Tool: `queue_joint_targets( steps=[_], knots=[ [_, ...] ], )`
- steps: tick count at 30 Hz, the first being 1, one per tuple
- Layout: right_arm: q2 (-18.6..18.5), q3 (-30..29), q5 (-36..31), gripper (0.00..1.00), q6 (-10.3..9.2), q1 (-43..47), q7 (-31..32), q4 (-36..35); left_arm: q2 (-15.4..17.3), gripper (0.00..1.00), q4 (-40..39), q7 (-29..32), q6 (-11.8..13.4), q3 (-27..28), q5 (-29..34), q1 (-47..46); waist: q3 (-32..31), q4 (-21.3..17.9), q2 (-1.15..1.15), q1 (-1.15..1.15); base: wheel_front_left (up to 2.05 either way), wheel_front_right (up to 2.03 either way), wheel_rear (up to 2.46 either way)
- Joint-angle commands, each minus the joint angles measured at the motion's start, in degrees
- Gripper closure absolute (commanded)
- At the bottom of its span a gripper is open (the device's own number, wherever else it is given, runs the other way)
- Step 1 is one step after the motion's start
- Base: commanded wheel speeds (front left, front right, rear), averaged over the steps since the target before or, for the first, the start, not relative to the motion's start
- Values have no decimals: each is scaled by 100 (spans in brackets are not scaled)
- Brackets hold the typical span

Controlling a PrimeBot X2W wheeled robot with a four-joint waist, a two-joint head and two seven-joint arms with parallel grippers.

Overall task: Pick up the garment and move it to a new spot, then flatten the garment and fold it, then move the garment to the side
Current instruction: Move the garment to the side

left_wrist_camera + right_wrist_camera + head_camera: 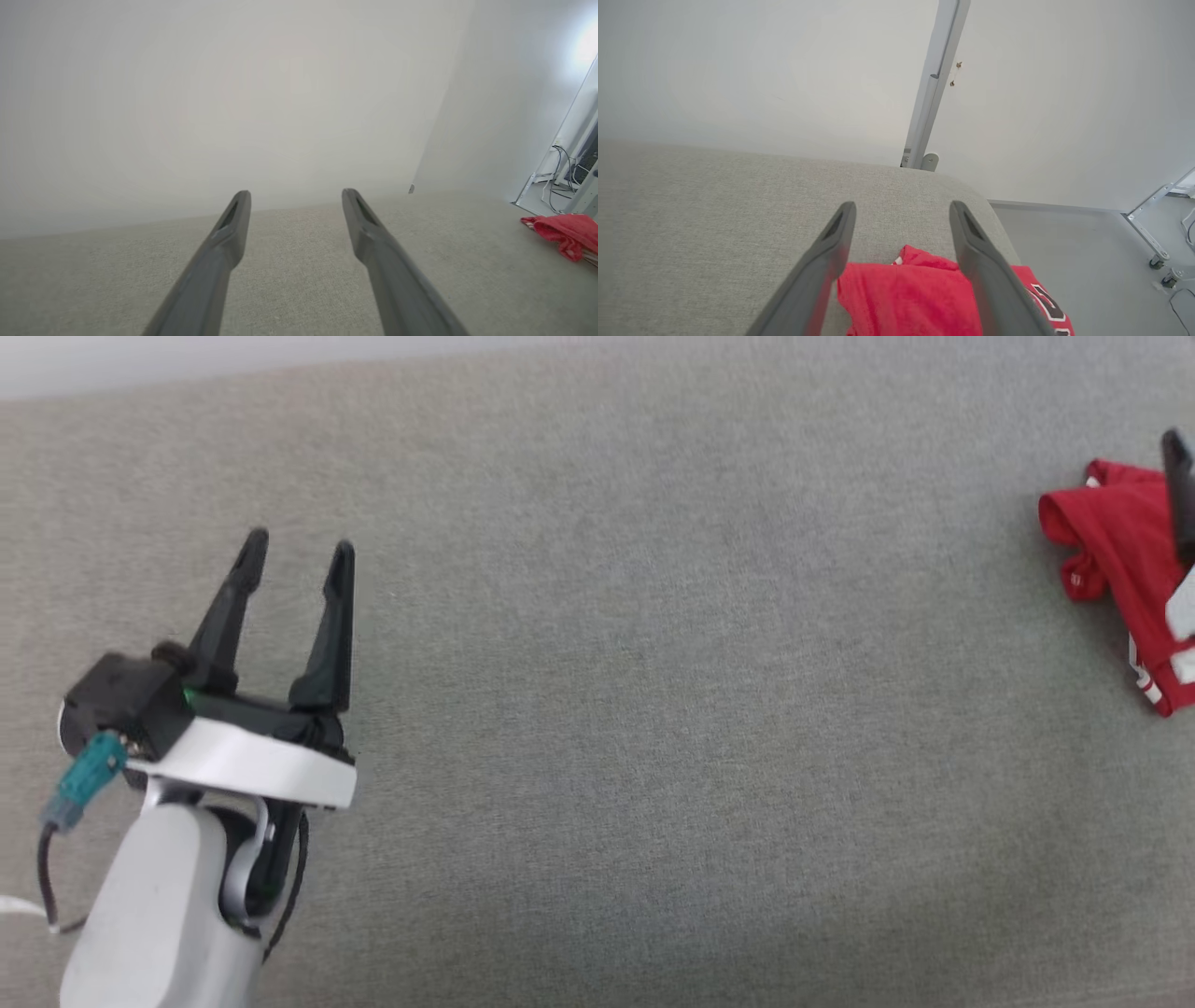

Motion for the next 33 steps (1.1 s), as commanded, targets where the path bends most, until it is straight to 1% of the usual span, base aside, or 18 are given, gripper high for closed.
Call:
queue_joint_targets(
  steps=[1, 4, 9, 10, 13, 15, 17, 21, 24, 28, 33],
  knots=[
    [39, -23, 127, 0, -4, 243, -100, -158, -80, 0, 2, -25, -20, 67, 87, 171, -165, 87, 0, 0, 0, 0, 0],
    [67, -81, 181, 0, -4, 540, -184, -431, -50, 0, 16, -26, -20, 218, 143, 358, -293, 146, 0, 0, 0, 0, 0],
    [140, -373, 224, 0, -4, 1126, -246, -1004, -63, 0, -6, -26, -20, 452, 155, 724, -506, 271, 0, 0, 0, 0, 0],
    [140, -373, 224, 0, -4, 1126, -246, -1004, -63, 0, -6, -26, -20, 452, 155, 724, -506, 271, 0, 0, 0, 0, 0],
    [151, -675, 140, 0, -4, 1547, -243, -1543, -99, 0, -62, -26, -20, 600, 200, 959, -627, 366, 0, 0, 0, 0, 0],
    [226, -903, 136, 0, -4, 1919, -243, -1882, -109, 0, -94, -26, -20, 702, 222, 1099, -713, 425, 0, 0, 0, 0, 0],
    [247, -1118, 6, 0, -4, 2256, -244, -2230, -142, 0, -124, -26, -20, 793, 247, 1272, -803, 475, 0, 0, 0, 0, 0],
    [456, -1512, -147, 0, -4, 3006, -245, -2782, -231, 0, -236, -26, -20, 1006, 305, 1654, -1002, 558, 0, 0, 0, 0, 0],
    [645, -1793, -175, 0, -4, 3495, -245, -3059, -284, 0, -314, -26, -20, 1110, 350, 1927, -1151, 620, 0, 0, 0, 0, 0],
    [869, -2017, -258, 0, -3, 4124, -246, -3388, -347, 0, -377, -26, -20, 1231, 401, 2249, -1316, 693, 0, 0, 0, 0, 0],
    [1153, -2264, -361, 0, -3, 4685, -246, -3739, -401, 0, -436, -26, -20, 1328, 422, 2593, -1505, 753, 0, 0, 0, 0, 0]
  ],
)
